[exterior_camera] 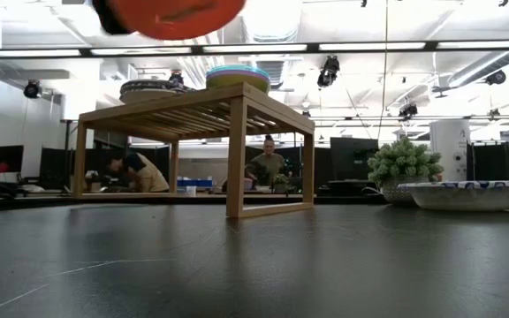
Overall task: Place and stack bowls onto a shelf
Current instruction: Stack the orange bowl into the blue bowl
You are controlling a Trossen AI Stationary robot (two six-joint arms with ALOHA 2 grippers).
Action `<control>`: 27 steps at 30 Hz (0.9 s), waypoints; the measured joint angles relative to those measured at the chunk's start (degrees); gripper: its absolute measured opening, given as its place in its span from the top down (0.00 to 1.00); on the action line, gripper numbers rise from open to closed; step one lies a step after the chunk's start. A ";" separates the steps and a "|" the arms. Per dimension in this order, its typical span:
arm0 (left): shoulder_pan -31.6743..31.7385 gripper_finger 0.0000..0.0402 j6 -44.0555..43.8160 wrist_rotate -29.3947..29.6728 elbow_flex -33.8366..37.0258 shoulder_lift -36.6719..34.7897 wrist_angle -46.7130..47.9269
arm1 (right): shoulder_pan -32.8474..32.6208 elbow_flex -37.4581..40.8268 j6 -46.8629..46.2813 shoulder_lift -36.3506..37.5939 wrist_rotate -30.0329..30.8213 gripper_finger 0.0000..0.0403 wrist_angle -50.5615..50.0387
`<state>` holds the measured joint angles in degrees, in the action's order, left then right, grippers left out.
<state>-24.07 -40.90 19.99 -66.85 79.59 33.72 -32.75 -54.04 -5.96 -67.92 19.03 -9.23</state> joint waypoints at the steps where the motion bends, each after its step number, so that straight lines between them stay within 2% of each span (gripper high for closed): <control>1: 1.79 1.00 1.32 0.99 -1.08 -1.17 1.81 | 0.01 0.00 -0.07 0.00 0.00 0.63 -0.08; 4: 8.09 1.00 6.73 3.20 -5.46 -3.64 5.38 | 0.00 0.00 -0.72 0.00 0.02 0.63 -0.91; 9: 19.48 1.00 17.77 3.42 -13.75 -4.86 7.14 | 0.00 0.00 -0.94 0.00 0.00 0.63 -1.26; 13: 28.12 1.00 24.60 0.40 -18.60 -3.78 7.98 | 0.00 0.00 -0.90 0.00 0.00 0.63 -1.32; 17: 35.17 1.00 28.03 -2.57 -20.26 -2.63 8.36 | 0.02 0.00 -0.90 0.00 0.00 0.63 -1.44; 21: 39.27 1.00 29.32 -4.72 -20.19 -1.51 8.58 | 0.02 0.00 -0.90 0.00 0.01 0.63 -1.92; 27: 40.48 1.00 30.85 -4.71 -20.19 0.43 8.33 | 0.02 -0.02 -0.92 0.00 0.02 0.63 -2.52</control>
<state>16.40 -10.05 15.29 -87.05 80.02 42.06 -32.73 -54.06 -6.87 -67.92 19.05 -11.75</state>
